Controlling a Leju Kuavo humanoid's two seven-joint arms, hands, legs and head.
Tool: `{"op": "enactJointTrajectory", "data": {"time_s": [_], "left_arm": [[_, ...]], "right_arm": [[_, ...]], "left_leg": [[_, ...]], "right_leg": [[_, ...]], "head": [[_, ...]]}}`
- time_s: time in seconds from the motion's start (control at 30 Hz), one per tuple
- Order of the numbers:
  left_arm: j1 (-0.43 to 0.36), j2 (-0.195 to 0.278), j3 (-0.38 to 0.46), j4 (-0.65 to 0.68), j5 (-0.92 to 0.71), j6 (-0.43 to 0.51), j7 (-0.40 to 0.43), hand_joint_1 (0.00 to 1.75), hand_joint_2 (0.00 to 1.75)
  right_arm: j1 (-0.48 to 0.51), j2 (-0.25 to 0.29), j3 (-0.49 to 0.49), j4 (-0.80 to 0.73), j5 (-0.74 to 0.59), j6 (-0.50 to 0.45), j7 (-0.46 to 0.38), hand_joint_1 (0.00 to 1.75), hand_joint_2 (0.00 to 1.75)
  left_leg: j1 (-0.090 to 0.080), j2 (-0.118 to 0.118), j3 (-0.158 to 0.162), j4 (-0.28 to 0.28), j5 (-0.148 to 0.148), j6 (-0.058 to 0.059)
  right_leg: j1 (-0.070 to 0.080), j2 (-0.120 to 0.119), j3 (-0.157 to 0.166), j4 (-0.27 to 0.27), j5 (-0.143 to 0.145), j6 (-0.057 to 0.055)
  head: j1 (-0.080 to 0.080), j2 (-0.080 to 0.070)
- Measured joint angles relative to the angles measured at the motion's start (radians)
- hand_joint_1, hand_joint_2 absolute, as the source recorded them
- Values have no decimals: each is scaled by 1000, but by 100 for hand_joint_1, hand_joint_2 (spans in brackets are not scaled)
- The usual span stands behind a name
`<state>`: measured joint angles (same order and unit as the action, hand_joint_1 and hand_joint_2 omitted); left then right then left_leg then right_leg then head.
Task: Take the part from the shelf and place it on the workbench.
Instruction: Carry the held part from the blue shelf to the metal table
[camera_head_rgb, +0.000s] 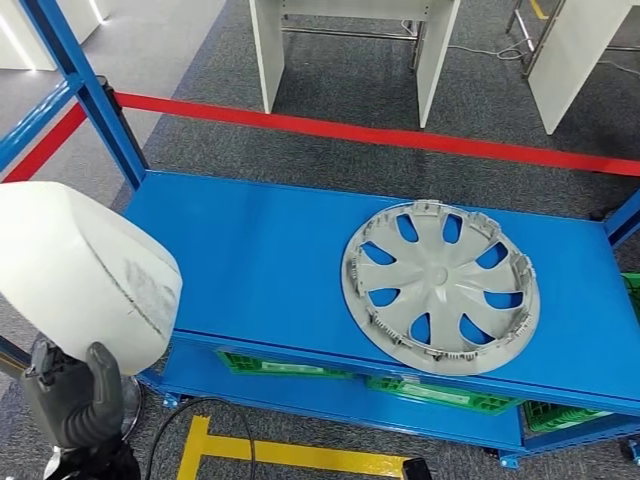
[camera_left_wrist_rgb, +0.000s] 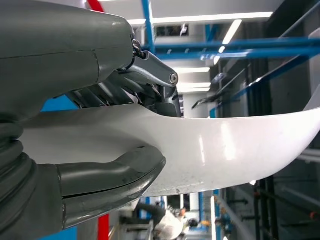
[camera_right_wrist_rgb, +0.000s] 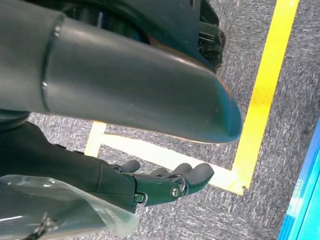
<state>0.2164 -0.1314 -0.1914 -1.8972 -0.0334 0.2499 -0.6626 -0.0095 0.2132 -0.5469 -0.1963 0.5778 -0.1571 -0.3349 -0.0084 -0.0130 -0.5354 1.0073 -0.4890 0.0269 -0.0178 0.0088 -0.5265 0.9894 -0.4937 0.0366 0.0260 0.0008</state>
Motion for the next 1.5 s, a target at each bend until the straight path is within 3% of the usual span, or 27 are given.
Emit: {"op": "enactJointTrajectory", "data": {"time_s": [0.1,0.2,0.23,0.27,0.3,0.37,0.4,0.47,0.57,0.63,0.7,0.77,0.8,0.83,0.93,0.97,1.07,1.13,1.2,1.23,1.27,1.3,1.33,1.4,1.43,1.5], "left_arm": [[36,3,2,-59,-14,30,-7,175,175],[58,4,4,-92,-12,48,-8,175,175],[66,4,4,-97,-8,50,-8,175,175],[72,5,3,-100,-2,51,-8,175,175],[78,5,2,-103,3,52,-8,175,175],[88,8,0,-107,19,55,-9,175,175],[91,9,0,-109,29,56,-9,175,175],[94,13,1,-111,59,51,-10,175,175],[93,20,10,-111,104,19,-10,175,175],[90,22,16,-110,116,-1,-7,175,175],[87,23,19,-107,117,-14,-4,175,175],[85,23,20,-102,117,-20,-2,175,175],[85,23,20,-100,116,-22,-1,175,175],[84,23,20,-98,115,-23,-1,175,175],[76,22,21,-95,114,-28,3,175,175],[74,22,21,-95,114,-30,5,175,175],[73,21,21,-90,116,-35,14,175,175],[70,18,20,-85,118,-38,19,175,175],[68,14,19,-78,119,-40,23,175,175],[68,13,19,-74,120,-40,24,175,175],[68,12,19,-70,120,-40,26,175,175],[68,11,18,-66,120,-40,28,175,175],[68,10,18,-62,120,-40,31,175,175],[67,8,17,-56,120,-40,35,175,175],[66,7,17,-54,120,-39,36,175,175],[63,5,15,-49,119,-37,38,175,175]], "right_arm": [[-2,0,-11,0,18,1,21,0,0],[-2,-2,-15,-1,36,2,57,0,0],[-2,-4,-16,-1,40,6,68,0,0],[0,-7,-16,-1,44,11,77,0,0],[0,-9,-16,-1,48,15,85,0,0],[0,-14,-16,-1,57,20,99,0,0],[-1,-15,-16,0,63,23,105,0,0],[-3,-17,-16,0,84,30,117,0,0],[-6,-21,-13,0,112,35,132,0,0],[-10,-24,-12,0,112,36,144,0,0],[-16,-26,-13,0,104,37,157,0,0],[-20,-29,-16,0,94,37,168,0,0],[-21,-29,-17,0,91,37,172,0,0],[-22,-30,-19,0,90,36,174,0,0],[-24,-30,-22,0,90,32,181,0,0],[-24,-30,-22,0,91,29,184,0,0],[-23,-30,-23,0,93,21,191,0,0],[-23,-30,-23,0,93,15,196,0,0],[-23,-31,-24,0,94,9,202,0,0],[-23,-31,-24,0,94,4,205,0,0],[-23,-32,-25,0,94,-1,209,0,0],[-23,-32,-27,0,95,-7,212,0,0],[-23,-33,-28,0,95,-12,216,0,0],[-24,-34,-31,0,93,-18,223,0,0],[-26,-34,-34,0,90,-18,225,0,0],[-28,-34,-40,0,85,-16,230,0,0]], "left_leg": [[10,4,12,-28,13,12],[13,7,16,-38,19,18],[13,8,16,-38,18,17],[14,8,16,-36,17,16],[15,8,17,-34,15,13],[21,6,18,-22,7,1],[21,6,15,-10,1,-7],[19,5,5,8,-4,-22],[19,5,-5,18,-10,-34],[20,7,-27,74,-58,-42],[21,8,-74,198,-133,-46],[20,8,-100,289,-170,-45],[20,8,-89,282,-160,-41],[18,8,-59,237,-134,-35],[10,8,51,35,-64,-15],[7,8,65,4,-57,-12],[3,10,55,-9,-38,-8],[7,15,37,-20,-14,3],[8,18,11,-24,8,11],[7,19,-2,-23,17,12],[6,20,-15,-21,27,12],[6,21,-29,-19,36,11],[6,21,-41,-16,44,9],[5,21,-61,-7,56,3],[4,21,-68,-1,62,-2],[2,21,-77,7,74,-12]], "right_leg": [[2,-1,-16,30,-25,5],[0,-2,-101,203,-109,11],[-1,-3,-129,258,-125,14],[-3,-3,-144,282,-122,17],[-5,-3,-139,266,-99,20],[-12,-4,-86,149,-29,27],[-13,-3,-56,90,-8,28],[-12,2,-32,41,-1,18],[-10,2,-41,47,3,-3],[-12,-2,-48,45,9,-17],[-8,-7,-59,45,17,-28],[-2,-10,-71,45,25,-34],[0,-11,-77,45,30,-36],[3,-10,-82,45,35,-36],[8,-10,-93,46,51,-30],[8,-11,-96,46,57,-24],[3,-11,-103,41,72,-5],[3,-9,-124,75,26,4],[3,-9,-157,178,-71,10],[3,-9,-167,239,-106,12],[3,-9,-168,283,-120,15],[3,-9,-155,299,-110,16],[3,-9,-125,280,-85,17],[2,-10,-25,153,-45,17],[3,-9,24,82,-46,14],[6,-7,66,5,-66,6]], "head": [[2,0],[5,0],[5,0],[5,0],[5,0],[5,0],[7,0],[7,0],[3,0],[0,0],[-4,0],[-5,0],[-5,0],[-5,0],[-4,0],[-3,0],[-4,0],[-1,0],[2,0],[2,0],[2,0],[2,0],[2,0],[2,0],[2,0],[2,0]]}}
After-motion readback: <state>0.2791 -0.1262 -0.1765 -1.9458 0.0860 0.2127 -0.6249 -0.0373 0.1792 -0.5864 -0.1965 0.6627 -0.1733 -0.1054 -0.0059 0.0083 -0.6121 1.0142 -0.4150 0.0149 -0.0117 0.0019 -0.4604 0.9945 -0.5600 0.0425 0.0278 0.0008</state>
